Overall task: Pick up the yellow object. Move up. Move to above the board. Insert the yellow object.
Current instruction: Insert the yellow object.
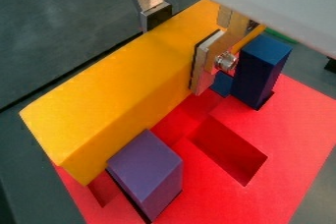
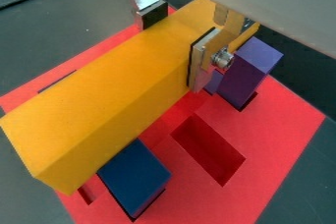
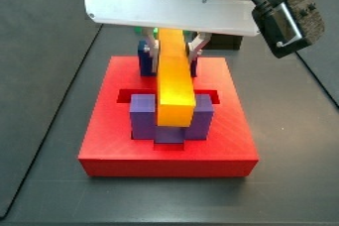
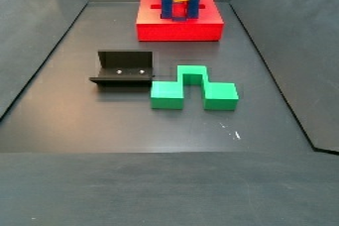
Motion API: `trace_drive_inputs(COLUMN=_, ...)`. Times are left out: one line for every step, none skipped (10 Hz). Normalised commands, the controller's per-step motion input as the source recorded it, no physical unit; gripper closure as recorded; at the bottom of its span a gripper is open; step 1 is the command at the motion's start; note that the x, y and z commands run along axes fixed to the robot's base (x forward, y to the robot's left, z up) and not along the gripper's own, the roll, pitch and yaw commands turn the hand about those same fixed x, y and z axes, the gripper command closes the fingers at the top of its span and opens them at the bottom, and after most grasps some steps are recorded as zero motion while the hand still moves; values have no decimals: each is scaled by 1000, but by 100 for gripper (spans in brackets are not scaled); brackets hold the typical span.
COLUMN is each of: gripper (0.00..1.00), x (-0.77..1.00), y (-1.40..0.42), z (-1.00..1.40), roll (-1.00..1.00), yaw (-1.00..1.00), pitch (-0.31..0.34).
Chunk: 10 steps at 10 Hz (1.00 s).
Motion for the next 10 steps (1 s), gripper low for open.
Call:
trace_drive_inputs(gripper=100, x=3, y=-51, z=-240, roll=0, yaw=-254, pitch=3)
trace_drive_inputs(gripper=100, x=0, y=-23, z=-254, roll=0, yaw=-260, pitch=0)
trace_drive_inputs(gripper=100, x=14, y=0, z=-220, roll=0, yaw=-197, pitch=0)
trace_drive_inputs(gripper=100, x=69, y=0, z=-246, roll=0, yaw=-163, pitch=3)
trace_drive_inputs(gripper=100, x=74, y=11, z=-186, roll=0, yaw=-69, pitch=11)
trace_drive_inputs(gripper=100, x=74, y=14, z=-226, roll=11, yaw=-9, pitch=11)
trace_drive_inputs(gripper=100, x=60, y=43, z=-323, roll=0, yaw=0, pitch=0)
trace_drive_inputs(gripper=100, x=46, y=46, z=-294, roll=0, yaw=60, pitch=0)
trace_drive_inputs(gripper=100, x=89, y=34, z=-260, roll=0, yaw=54, pitch=0)
trace_drive_inputs(gripper=100, x=183, y=26, z=-286, roll=0, yaw=26, pitch=13)
